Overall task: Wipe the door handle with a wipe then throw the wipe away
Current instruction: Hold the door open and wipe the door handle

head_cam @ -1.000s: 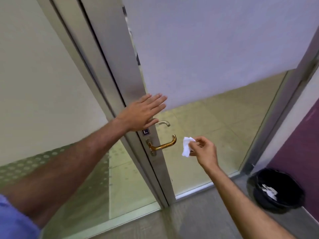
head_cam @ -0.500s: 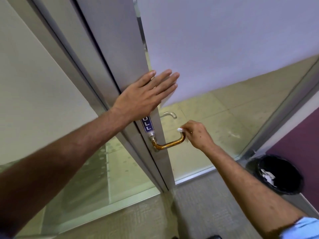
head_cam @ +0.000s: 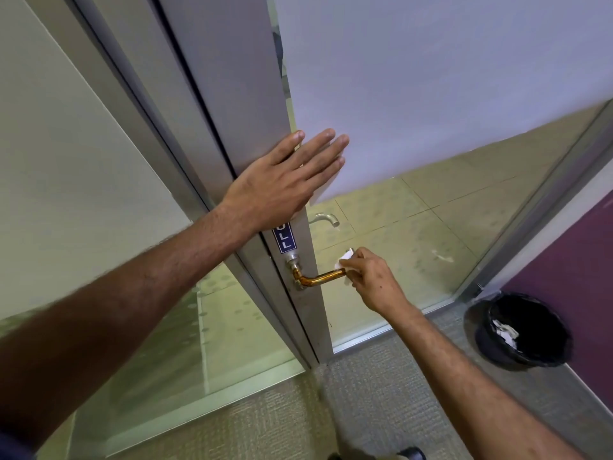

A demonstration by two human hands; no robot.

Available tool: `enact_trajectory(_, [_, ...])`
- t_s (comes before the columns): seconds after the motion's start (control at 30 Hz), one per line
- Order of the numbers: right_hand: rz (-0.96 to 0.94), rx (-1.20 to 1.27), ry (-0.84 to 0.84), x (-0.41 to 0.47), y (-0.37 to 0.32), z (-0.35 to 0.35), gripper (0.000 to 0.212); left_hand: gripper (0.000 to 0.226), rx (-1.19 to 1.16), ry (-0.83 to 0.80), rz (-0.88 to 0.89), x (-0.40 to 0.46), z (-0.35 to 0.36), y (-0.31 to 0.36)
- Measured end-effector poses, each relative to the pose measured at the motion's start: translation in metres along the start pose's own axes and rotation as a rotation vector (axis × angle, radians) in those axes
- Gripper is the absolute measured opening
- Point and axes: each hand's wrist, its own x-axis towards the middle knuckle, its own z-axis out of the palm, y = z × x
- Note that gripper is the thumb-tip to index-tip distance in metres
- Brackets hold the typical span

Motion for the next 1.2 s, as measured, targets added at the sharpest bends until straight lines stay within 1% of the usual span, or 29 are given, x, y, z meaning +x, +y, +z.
enact_trajectory(0.1, [0.072,0.004,0.043,0.006,0.013,-0.013,0.028,0.071,0.005,-0.005,0.003,0.001,-0.001,0.000])
enact_trajectory(0.13, [0.065,-0.015,0.043,0.009,0.018,-0.016,0.027,0.071,0.003,-0.003,0.001,0.001,-0.001,-0.001])
enact_trajectory(0.23, [-0.058,-0.136,-0.008,0.010,0.023,-0.018,0.018,0.072,0.000,0.012,-0.005,0.002,-0.001,-0.001])
enact_trajectory(0.33, [-0.066,-0.203,-0.026,0.001,0.020,-0.002,0.021,0.072,0.005,0.019,-0.003,0.001,0.000,0.000])
enact_trajectory(0.43, [0.059,-0.162,-0.041,-0.007,-0.007,0.030,0.014,0.073,0.001,0.027,-0.010,0.001,0.001,0.000])
enact_trajectory(0.47, [0.069,-0.173,-0.044,-0.007,-0.020,0.039,0.010,0.074,-0.001,0.029,-0.012,0.000,0.001,0.000])
enact_trajectory(0.5, [0.031,-0.265,-0.067,-0.007,-0.029,0.044,0.011,0.074,-0.001,0.029,-0.013,0.001,0.000,0.000])
enact_trajectory(0.57, [-0.094,-0.456,0.019,-0.003,-0.027,0.039,0.019,0.074,-0.003,0.029,-0.011,0.001,0.000,0.000])
enact_trajectory(0.67, [-0.141,-0.532,0.043,0.000,-0.010,0.019,0.022,0.073,-0.002,0.035,-0.008,0.001,0.000,0.000])
enact_trajectory(0.73, [-0.132,-0.597,-0.049,-0.002,-0.014,0.019,0.030,0.073,0.000,0.034,-0.009,0.001,-0.001,0.000])
enact_trajectory(0.8, [-0.102,-0.608,-0.128,-0.003,-0.034,0.031,0.041,0.074,-0.012,0.034,-0.009,0.000,0.000,0.000])
enact_trajectory(0.87, [-0.071,-0.626,-0.155,0.000,-0.054,0.047,0.046,0.073,-0.020,0.044,-0.014,-0.001,0.001,0.000])
enact_trajectory(1.03, [-0.011,-0.637,-0.065,0.008,-0.080,0.074,0.055,0.070,-0.013,0.062,-0.012,0.000,0.002,0.001])
enact_trajectory(1.13, [-0.092,-0.671,-0.044,0.007,-0.077,0.075,0.060,0.069,-0.002,0.062,-0.013,-0.001,0.003,0.001])
enact_trajectory(1.2, [-0.222,-0.715,-0.083,0.004,-0.066,0.069,0.067,0.071,0.001,0.055,-0.013,-0.001,0.003,0.000])
